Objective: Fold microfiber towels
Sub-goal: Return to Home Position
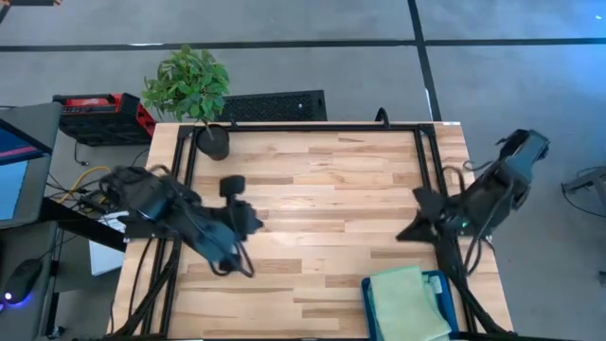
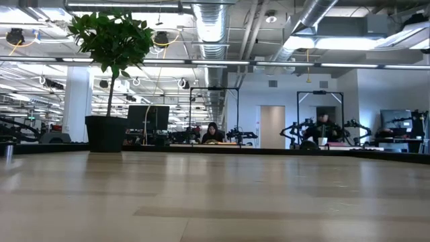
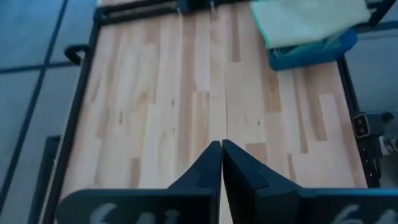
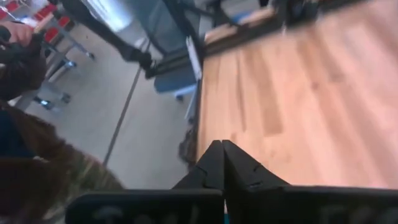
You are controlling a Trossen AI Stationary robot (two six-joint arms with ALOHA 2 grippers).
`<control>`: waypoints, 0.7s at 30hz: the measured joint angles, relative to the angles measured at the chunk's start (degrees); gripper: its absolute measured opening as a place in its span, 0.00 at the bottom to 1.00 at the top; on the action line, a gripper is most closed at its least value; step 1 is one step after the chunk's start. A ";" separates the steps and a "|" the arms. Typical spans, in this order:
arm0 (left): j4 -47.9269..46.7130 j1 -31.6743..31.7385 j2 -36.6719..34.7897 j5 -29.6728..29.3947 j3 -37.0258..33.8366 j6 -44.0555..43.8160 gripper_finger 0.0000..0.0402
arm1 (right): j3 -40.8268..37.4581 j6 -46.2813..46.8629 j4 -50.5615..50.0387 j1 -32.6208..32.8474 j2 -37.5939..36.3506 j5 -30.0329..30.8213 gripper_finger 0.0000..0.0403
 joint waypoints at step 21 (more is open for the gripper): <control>0.04 0.03 -24.60 -15.35 -17.63 -7.40 0.00 | -6.72 -19.44 2.43 -7.89 -16.82 0.92 0.03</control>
